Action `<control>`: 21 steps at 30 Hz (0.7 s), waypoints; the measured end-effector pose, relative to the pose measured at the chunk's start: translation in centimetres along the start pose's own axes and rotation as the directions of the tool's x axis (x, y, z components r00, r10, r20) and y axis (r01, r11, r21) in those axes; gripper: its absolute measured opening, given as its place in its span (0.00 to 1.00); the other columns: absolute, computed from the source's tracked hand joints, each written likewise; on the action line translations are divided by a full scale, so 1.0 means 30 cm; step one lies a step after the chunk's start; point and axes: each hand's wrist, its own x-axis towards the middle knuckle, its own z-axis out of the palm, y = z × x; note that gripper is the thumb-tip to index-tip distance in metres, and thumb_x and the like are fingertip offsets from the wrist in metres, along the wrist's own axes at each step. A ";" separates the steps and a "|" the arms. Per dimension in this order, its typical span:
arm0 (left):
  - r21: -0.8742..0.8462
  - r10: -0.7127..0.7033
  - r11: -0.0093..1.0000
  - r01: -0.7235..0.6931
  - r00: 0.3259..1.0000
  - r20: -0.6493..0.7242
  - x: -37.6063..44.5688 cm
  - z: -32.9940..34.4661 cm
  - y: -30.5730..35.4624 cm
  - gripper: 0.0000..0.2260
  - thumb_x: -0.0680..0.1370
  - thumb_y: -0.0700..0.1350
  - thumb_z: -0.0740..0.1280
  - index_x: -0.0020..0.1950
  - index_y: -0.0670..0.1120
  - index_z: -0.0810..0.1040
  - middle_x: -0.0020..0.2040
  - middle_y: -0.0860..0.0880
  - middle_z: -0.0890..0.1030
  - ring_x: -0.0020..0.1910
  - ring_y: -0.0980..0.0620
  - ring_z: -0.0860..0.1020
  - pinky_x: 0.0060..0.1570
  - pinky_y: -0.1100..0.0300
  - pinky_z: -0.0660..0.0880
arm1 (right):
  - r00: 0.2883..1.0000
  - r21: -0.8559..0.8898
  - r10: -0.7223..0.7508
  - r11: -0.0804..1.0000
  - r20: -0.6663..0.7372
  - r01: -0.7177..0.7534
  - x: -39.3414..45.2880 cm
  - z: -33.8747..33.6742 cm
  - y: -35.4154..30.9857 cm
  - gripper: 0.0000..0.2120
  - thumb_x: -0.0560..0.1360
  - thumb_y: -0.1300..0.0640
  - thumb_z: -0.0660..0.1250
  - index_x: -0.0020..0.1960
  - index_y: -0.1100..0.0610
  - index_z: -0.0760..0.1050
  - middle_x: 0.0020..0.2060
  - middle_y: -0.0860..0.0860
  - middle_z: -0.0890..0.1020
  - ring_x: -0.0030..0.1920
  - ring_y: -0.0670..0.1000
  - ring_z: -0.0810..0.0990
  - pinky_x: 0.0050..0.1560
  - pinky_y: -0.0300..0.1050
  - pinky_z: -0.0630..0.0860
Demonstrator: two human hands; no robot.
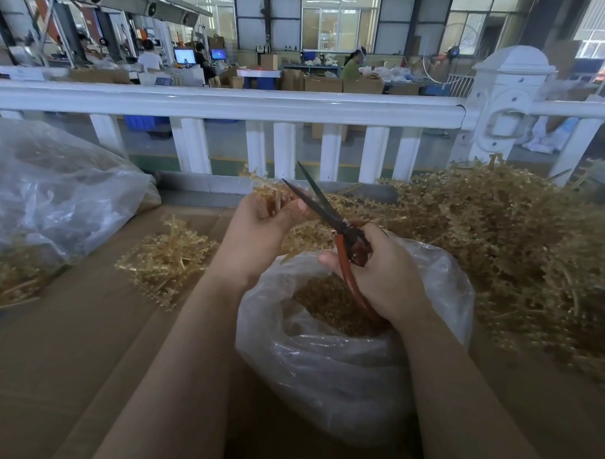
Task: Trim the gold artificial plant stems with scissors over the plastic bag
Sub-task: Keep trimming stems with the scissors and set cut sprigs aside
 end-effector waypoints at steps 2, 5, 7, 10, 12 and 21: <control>0.005 -0.006 1.000 0.006 1.000 0.010 0.002 -0.001 -0.008 0.08 0.81 0.43 0.66 0.46 0.51 0.84 0.45 0.56 0.86 0.49 0.61 0.83 0.47 0.72 0.74 | 1.000 -0.011 -0.012 1.000 0.003 0.012 -0.001 -0.001 0.001 0.31 0.60 0.18 0.63 0.48 0.41 0.73 0.43 0.37 0.80 0.46 0.37 0.78 0.42 0.39 0.73; 0.013 -0.004 1.000 0.004 1.000 0.014 0.005 -0.007 -0.010 0.08 0.82 0.43 0.66 0.48 0.49 0.84 0.46 0.56 0.86 0.50 0.60 0.83 0.45 0.74 0.74 | 1.000 -0.021 -0.025 0.999 -0.001 0.025 -0.004 -0.001 -0.002 0.31 0.59 0.17 0.62 0.48 0.41 0.74 0.42 0.36 0.80 0.45 0.36 0.77 0.41 0.36 0.71; 0.023 -0.012 1.000 0.012 1.000 0.019 0.003 -0.008 -0.009 0.08 0.82 0.43 0.66 0.48 0.50 0.84 0.46 0.56 0.86 0.49 0.61 0.83 0.47 0.70 0.75 | 0.999 -0.039 -0.027 0.999 -0.020 0.026 -0.004 0.000 -0.004 0.31 0.59 0.17 0.61 0.47 0.41 0.74 0.41 0.36 0.80 0.44 0.36 0.77 0.40 0.35 0.71; 0.028 -0.018 0.999 0.017 1.000 0.025 -0.003 -0.009 -0.003 0.08 0.82 0.45 0.66 0.48 0.50 0.84 0.46 0.56 0.86 0.49 0.61 0.83 0.49 0.64 0.72 | 0.999 -0.067 -0.026 0.997 -0.038 0.024 -0.005 0.000 -0.006 0.32 0.58 0.16 0.59 0.45 0.41 0.74 0.38 0.36 0.80 0.41 0.37 0.78 0.37 0.36 0.71; 0.026 -0.018 1.000 0.018 0.999 0.027 -0.005 -0.011 0.002 0.08 0.81 0.46 0.66 0.47 0.51 0.84 0.45 0.57 0.86 0.48 0.62 0.83 0.49 0.65 0.71 | 0.998 -0.073 -0.031 0.997 -0.047 0.027 -0.005 0.001 -0.006 0.31 0.58 0.16 0.60 0.43 0.41 0.74 0.38 0.34 0.80 0.40 0.37 0.78 0.36 0.36 0.70; 0.015 -0.021 1.000 0.020 0.999 0.036 -0.003 -0.027 0.008 0.07 0.81 0.46 0.67 0.46 0.51 0.85 0.47 0.53 0.87 0.50 0.56 0.84 0.52 0.60 0.73 | 0.994 -0.090 -0.071 0.994 -0.079 0.064 -0.005 0.004 -0.006 0.30 0.60 0.19 0.61 0.41 0.44 0.75 0.35 0.40 0.81 0.39 0.41 0.79 0.40 0.39 0.76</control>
